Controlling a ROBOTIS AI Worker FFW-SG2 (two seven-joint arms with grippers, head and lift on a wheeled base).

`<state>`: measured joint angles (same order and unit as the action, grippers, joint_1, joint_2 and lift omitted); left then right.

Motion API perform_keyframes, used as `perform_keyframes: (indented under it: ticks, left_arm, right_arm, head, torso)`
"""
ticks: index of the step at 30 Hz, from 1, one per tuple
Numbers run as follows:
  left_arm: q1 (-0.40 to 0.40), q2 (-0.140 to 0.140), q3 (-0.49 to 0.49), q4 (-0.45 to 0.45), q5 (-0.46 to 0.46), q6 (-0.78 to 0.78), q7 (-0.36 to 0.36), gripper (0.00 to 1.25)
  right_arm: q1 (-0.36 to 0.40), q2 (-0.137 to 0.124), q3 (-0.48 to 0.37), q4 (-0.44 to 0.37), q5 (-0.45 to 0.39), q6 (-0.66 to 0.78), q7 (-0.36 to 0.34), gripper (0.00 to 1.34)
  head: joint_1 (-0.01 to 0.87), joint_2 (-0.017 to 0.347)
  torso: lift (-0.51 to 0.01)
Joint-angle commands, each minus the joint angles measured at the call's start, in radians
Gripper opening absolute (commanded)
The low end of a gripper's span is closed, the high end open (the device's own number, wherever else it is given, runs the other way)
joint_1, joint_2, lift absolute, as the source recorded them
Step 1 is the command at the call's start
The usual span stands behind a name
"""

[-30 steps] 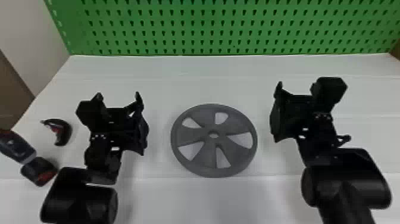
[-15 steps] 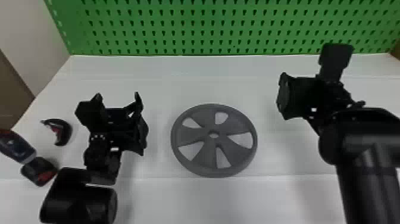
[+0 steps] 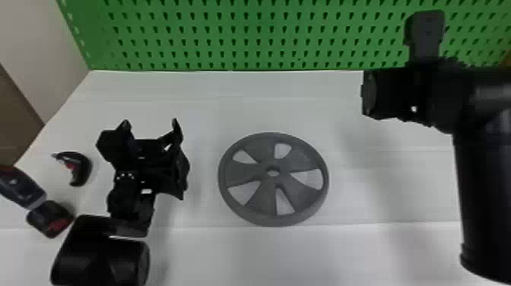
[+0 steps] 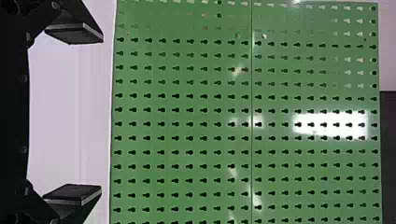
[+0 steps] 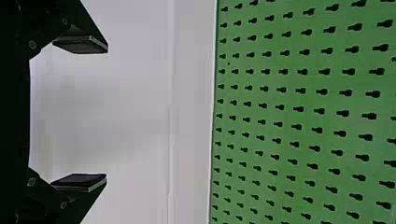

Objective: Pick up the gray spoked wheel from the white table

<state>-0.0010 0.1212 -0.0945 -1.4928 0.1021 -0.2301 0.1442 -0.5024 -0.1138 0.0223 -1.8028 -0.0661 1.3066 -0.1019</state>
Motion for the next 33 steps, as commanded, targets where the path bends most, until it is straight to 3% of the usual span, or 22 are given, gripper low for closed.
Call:
perform_keyframes:
  ticks: [1, 11, 17, 20, 30, 33]
  left_arm:
    - [0.003, 0.0, 0.001, 0.0, -0.005, 0.0, 0.0, 1.1]
    - [0.006, 0.003, 0.004, -0.001, -0.016, 0.0, 0.0, 1.1]
    - [0.009, 0.015, 0.001, -0.001, -0.016, 0.0, 0.0, 1.1]
    - [0.009, 0.023, -0.002, -0.001, -0.015, 0.0, 0.0, 1.1]
    - [0.01, 0.051, -0.019, -0.007, -0.022, 0.001, 0.0, 1.1]
    - [0.012, 0.057, -0.021, -0.011, -0.024, 0.005, 0.0, 1.1]
  right_arm:
    - [-0.064, -0.032, 0.036, 0.059, -0.023, 0.068, -0.007, 1.04]
    - [-0.197, -0.083, 0.067, 0.283, -0.143, 0.184, -0.01, 1.04]
    - [-0.263, -0.121, 0.1, 0.45, -0.268, 0.201, -0.01, 1.04]
    - [-0.292, -0.135, 0.148, 0.508, -0.304, 0.204, -0.01, 1.04]
    - [-0.446, -0.195, 0.347, 0.8, -0.555, 0.201, -0.01, 1.04]
    - [-0.478, -0.211, 0.404, 0.838, -0.607, 0.203, -0.01, 1.04]
  head:
    - [0.806, 0.044]
    - [0.806, 0.044]
    - [0.806, 0.044]
    - [0.806, 0.044]
    - [0.806, 0.044]
    - [0.806, 0.044]
  torso:
    - [-0.098]
    - [-0.098]
    - [-0.098]
    - [-0.098]
    - [-0.098]
    - [-0.098]
